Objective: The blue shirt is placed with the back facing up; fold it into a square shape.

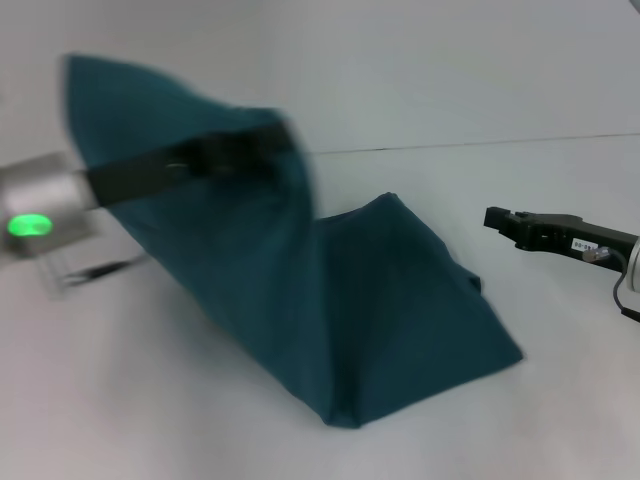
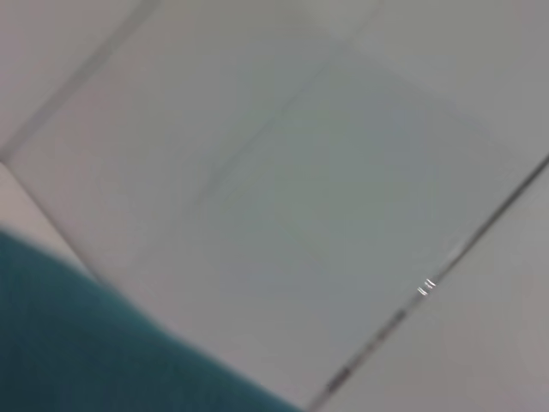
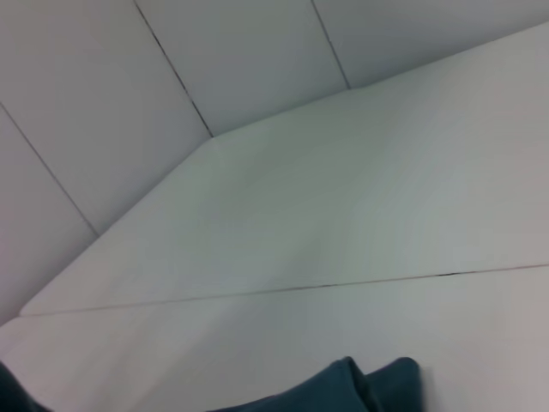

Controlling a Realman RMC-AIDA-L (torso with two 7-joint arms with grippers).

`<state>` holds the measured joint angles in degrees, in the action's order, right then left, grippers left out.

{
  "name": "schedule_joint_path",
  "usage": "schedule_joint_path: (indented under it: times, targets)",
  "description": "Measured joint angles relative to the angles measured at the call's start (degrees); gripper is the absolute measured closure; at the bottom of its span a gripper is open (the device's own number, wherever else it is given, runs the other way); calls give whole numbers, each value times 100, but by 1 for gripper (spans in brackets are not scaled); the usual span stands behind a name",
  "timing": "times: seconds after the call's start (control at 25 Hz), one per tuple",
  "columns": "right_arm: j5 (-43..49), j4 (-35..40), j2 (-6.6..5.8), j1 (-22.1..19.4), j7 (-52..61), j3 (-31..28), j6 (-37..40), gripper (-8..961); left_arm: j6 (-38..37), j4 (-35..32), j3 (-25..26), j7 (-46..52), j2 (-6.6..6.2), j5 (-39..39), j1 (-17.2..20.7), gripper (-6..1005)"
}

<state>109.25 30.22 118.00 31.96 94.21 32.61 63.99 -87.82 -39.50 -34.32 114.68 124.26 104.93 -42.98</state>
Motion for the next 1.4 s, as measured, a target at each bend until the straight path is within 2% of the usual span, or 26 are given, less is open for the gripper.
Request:
schedule_joint_path:
  times: [0.04,0.12,0.2,0.4,0.48,0.56,0.6,0.72,0.88,1.12,1.24,1.4]
  targets:
    - [7,1,-8,-7,-3,0,-7,936,0,0,0,0,0,0,0,962]
    - [23,1,-28,-24,-10,4,-27,936,430,822,-328,-425,-2,-300,-343,961]
    - [56,2,-42,-40,-25,44,-47,936,791,1376,-458,-789,8,-490,-597,960]
    - [73,1,-38,-68,-69,60,-57,935,1772,2976,-485,-2001,46,-1113,-1209,956]
    - [74,-5,-23,-80,-112,66,-62,934,2071,3613,-333,-2645,46,-1490,-1362,955]
    - [79,-14,-6,-84,-141,94,-69,933,2332,4386,90,-3467,46,-1785,-1461,953]
    - [82,-17,-1,-86,-145,113,-71,933,2380,4548,236,-3663,45,-1816,-1469,953]
    - [129,-44,2,-74,-148,160,-83,934,2497,5352,1241,-4895,45,-1716,-1337,951]
    - [285,-63,25,-24,-104,198,-209,927,2471,5783,1901,-5604,44,-1168,-1099,869]
    - [330,-148,21,-17,-4,244,-415,895,2051,5971,2400,-5655,46,-95,-840,728]
    - [448,-188,-47,-8,203,271,-430,874,1663,5777,2479,-5632,34,124,-595,662]
    - [759,-181,-187,32,765,305,-299,847,952,5122,2451,-5377,9,419,-176,575]
